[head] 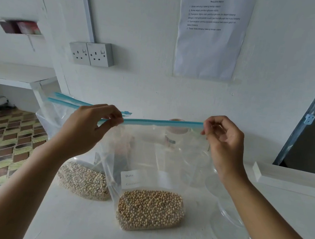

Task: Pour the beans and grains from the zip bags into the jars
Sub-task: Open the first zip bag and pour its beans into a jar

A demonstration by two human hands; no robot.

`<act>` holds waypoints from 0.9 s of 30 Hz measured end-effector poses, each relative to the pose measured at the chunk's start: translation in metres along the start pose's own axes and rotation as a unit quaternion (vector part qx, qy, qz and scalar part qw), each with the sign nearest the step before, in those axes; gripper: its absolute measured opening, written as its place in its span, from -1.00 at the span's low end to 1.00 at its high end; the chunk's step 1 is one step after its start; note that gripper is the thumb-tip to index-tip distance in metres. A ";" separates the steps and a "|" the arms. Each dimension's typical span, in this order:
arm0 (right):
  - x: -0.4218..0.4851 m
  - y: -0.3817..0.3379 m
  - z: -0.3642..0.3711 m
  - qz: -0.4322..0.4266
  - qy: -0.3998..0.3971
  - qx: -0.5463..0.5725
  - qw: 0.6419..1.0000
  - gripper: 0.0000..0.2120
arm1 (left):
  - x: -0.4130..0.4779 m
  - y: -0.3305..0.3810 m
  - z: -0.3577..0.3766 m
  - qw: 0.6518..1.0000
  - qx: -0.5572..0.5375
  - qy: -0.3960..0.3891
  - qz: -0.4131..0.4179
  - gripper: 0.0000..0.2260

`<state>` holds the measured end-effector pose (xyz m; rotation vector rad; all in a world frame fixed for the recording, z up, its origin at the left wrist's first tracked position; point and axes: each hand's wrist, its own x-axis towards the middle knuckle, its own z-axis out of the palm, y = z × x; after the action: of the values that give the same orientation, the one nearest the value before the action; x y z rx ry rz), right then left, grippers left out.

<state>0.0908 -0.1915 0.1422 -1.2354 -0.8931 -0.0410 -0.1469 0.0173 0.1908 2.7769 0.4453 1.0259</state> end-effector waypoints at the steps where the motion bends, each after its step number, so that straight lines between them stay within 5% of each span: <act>1: 0.001 0.001 0.001 0.000 0.003 -0.003 1.000 -0.80 | -0.003 -0.004 -0.003 1.000 0.001 0.004 -0.007 -0.82; 9: -0.003 0.009 0.015 0.003 0.016 0.011 1.000 -0.88 | -0.033 -0.027 -0.020 0.990 -0.091 0.018 -0.101 -0.93; 14: -0.003 0.003 0.013 0.006 0.020 0.017 1.000 -0.92 | -0.030 -0.022 -0.015 0.987 -0.129 0.011 -0.098 -0.86; 17: -0.001 0.000 0.013 -0.050 -0.012 -0.075 0.996 -0.93 | -0.021 -0.012 -0.014 0.992 -0.104 -0.005 -0.073 -0.78; 20: 0.000 -0.001 0.017 -0.200 -0.037 -0.283 0.937 -0.78 | -0.012 -0.006 -0.008 0.997 -0.060 -0.027 -0.050 -0.67; 23: 0.004 -0.006 0.026 -0.262 -0.050 -0.438 0.859 -0.74 | 0.000 -0.003 -0.005 0.997 -0.015 -0.072 -0.033 -0.53; 27: 0.012 -0.015 0.040 -0.306 -0.112 -0.470 0.820 -0.75 | 0.021 0.004 -0.006 0.990 -0.001 -0.141 -0.023 -0.54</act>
<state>0.0692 -0.1585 0.1630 -1.8175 -1.5428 -0.9754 -0.1352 0.0207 0.2092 2.8344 0.4638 0.6089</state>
